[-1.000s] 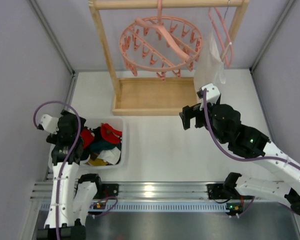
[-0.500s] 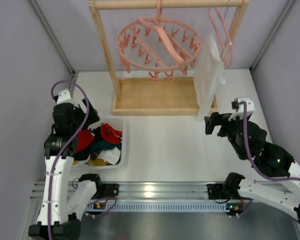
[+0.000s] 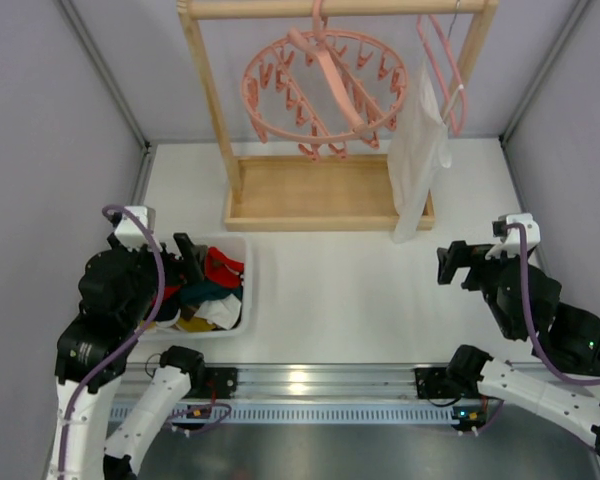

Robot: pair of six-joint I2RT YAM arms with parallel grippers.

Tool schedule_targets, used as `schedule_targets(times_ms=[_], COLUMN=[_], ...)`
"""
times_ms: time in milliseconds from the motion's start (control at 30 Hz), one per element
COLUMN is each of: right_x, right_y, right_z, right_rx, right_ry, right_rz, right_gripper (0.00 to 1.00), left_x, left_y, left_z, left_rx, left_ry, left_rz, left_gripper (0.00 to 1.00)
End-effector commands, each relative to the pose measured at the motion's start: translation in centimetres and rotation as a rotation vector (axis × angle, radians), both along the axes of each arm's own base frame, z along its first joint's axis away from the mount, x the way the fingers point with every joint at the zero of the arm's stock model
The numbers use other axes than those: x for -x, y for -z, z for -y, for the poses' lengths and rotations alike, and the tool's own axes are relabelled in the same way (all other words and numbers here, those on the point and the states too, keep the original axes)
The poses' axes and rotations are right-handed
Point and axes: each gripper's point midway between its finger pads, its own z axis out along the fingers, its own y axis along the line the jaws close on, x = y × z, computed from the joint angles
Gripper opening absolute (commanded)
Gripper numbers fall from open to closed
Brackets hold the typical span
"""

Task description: Remove the socks clipped to the hanger

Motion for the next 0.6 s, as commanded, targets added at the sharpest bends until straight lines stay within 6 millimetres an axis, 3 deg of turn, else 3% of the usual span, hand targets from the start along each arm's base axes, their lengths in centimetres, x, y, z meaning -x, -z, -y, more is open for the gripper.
schedule_targets(times_ms=[0,233,567], right_x=[0.7,1.3,1.0], right_y=[0.9,0.3,0.3], right_z=[1.8,2.1,2.3], right_rx=[0.039,0.022,0.034], right_ry=[0.041,0.008,0.034], right_rz=[-0.021,0.002,-0.001], right_gripper=[0.99,0.99,0.99], left_x=[2.5,4.3,4.1], left_y=[-0.9,-0.6,0.0], left_z=[-1.3,-2.7,-3.1], left_rx=[-0.051,-0.070,-0.049], left_ry=[-0.012,-0.045,-0.086], left_rz=[0.051,0.090,0.082], left_gripper=[0.99,0.99,0.99])
